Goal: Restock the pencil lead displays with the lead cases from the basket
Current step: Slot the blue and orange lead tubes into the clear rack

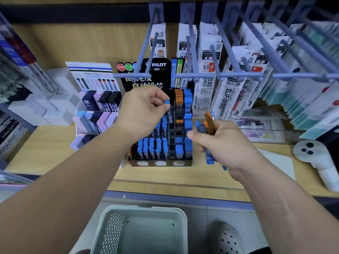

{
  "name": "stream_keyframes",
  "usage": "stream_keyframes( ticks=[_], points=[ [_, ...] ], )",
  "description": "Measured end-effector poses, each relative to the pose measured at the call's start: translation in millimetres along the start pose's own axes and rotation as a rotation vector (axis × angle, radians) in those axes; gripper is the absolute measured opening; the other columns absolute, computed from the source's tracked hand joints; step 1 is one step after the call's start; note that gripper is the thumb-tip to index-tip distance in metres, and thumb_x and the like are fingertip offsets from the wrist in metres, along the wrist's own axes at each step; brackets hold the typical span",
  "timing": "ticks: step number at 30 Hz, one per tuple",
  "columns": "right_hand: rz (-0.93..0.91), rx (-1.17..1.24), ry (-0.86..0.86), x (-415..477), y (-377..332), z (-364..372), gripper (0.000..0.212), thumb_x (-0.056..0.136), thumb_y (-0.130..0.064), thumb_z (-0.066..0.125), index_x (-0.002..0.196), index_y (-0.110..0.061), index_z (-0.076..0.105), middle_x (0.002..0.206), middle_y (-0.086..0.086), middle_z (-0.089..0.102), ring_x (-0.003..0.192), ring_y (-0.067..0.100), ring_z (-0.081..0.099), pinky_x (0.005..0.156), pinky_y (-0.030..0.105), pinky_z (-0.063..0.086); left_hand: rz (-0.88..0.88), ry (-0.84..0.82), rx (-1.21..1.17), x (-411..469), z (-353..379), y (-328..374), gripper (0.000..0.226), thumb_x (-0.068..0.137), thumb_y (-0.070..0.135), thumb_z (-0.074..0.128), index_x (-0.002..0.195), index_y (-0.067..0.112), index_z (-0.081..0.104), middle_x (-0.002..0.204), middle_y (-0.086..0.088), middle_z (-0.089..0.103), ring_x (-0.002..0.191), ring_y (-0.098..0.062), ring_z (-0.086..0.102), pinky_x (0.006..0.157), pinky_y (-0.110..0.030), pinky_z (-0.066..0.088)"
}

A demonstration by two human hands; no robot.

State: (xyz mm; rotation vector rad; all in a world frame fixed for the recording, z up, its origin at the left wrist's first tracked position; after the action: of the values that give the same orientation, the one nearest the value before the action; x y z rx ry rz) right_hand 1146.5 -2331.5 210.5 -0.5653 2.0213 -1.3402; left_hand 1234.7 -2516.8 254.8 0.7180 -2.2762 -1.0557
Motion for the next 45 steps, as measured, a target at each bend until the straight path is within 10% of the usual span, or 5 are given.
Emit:
stream_keyframes(
  ticks=[8,14,27,31,45],
  points=[
    [0.019,0.021,0.007,-1.6,1.8,-6.1,0.019,0.09,-0.027,0.075,0.077,-0.015,0.067,0.056,-0.001,0.061,0.049,0.009,0.052,0.044,0.015,0.042,0.051,-0.025,0.204,3.3,14.4,-0.7,0.006,0.086,0.019,0.077,0.085,0.023,0.073,0.075,0.02,0.064,0.063,0.017,0.054,0.057,0.002,0.035],
    [0.026,0.021,0.0,-0.3,3.2,-5.4,0.017,0.089,-0.028,0.075,0.079,-0.016,0.068,0.057,-0.002,0.061,0.049,0.009,0.053,0.044,0.015,0.042,0.101,-0.043,0.385,7.6,23.1,0.3,0.004,0.081,0.02,0.081,0.078,0.021,0.077,0.07,0.019,0.056,0.065,-0.004,0.055,0.068,-0.023,0.05],
    [0.056,0.152,-0.096,0.4,1.6,7.3,0.02,0.082,-0.036,0.079,0.091,-0.02,0.073,0.06,-0.001,0.062,0.041,0.005,0.045,0.045,0.02,0.033,0.049,-0.128,0.485,14.5,25.0,7.2,0.024,0.075,0.019,0.082,0.076,0.033,0.061,0.066,0.018,0.057,0.069,-0.01,0.06,0.068,-0.027,0.052],
    [0.015,0.17,-0.119,0.1,-2.4,13.3,0.017,0.083,-0.034,0.079,0.088,-0.019,0.072,0.06,0.0,0.061,0.043,0.005,0.047,0.044,0.018,0.035,0.026,-0.052,0.217,-0.2,8.4,21.7,0.012,0.083,0.021,0.076,0.074,0.024,0.069,0.058,0.01,0.06,0.053,-0.002,0.055,0.054,-0.007,0.037],
    [-0.126,0.137,-0.125,-3.6,-13.4,31.3,0.02,0.085,-0.024,0.079,0.083,-0.007,0.068,0.059,0.0,0.06,0.049,0.006,0.054,0.048,0.015,0.042,-0.5,-0.245,-0.653,-53.8,28.9,-9.2,0.011,0.089,0.015,0.07,0.084,0.005,0.072,0.065,-0.007,0.065,0.055,-0.014,0.056,0.047,-0.022,0.045]
  ],
)
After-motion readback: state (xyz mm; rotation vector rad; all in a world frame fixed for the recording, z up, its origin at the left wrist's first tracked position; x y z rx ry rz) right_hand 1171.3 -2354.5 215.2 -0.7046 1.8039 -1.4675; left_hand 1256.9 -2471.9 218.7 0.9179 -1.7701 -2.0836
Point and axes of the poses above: each hand's wrist, its own x-axis towards the middle knuckle, its own z-axis out of the palm, y = z × x, the point moved 8 cm from there along x, towards the middle knuckle
